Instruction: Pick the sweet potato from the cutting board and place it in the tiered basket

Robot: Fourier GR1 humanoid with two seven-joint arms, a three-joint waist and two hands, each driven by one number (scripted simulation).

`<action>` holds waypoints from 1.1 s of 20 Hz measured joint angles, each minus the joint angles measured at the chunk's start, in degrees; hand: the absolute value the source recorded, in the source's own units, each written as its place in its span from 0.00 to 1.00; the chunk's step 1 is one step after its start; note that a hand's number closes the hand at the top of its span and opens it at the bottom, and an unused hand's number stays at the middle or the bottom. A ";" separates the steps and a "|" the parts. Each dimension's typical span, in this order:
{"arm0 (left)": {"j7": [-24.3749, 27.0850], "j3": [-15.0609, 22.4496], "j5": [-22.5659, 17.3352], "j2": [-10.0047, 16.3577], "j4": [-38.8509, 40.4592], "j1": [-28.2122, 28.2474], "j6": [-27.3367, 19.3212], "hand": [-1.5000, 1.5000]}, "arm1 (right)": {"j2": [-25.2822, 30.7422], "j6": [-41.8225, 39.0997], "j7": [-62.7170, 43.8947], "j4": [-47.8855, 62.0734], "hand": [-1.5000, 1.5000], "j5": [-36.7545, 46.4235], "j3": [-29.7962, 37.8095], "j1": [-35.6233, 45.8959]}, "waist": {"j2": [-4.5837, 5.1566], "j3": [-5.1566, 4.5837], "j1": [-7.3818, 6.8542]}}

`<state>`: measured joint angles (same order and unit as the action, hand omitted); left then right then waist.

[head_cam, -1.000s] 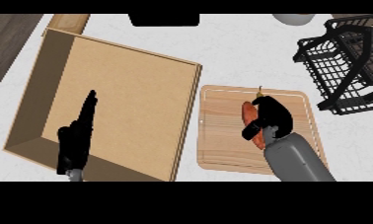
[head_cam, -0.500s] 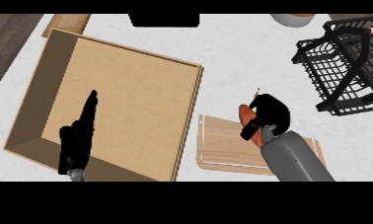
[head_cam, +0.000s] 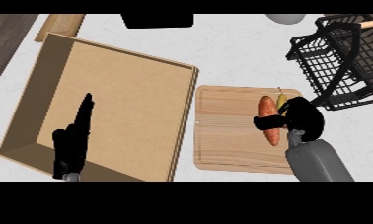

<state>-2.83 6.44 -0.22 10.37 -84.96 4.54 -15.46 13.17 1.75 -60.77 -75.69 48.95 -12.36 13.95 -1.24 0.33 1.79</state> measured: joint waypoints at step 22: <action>0.41 -0.49 -0.13 -0.53 -0.74 0.51 1.33 0.50 | 4.97 -8.29 -7.11 -51.28 1.00 23.52 18.50 -2.50 | 0.25 -0.04 -0.18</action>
<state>-2.42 5.95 -0.35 9.83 -85.70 5.05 -14.12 18.14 -6.54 -67.88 -126.97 72.47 6.14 11.45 -0.98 0.30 1.61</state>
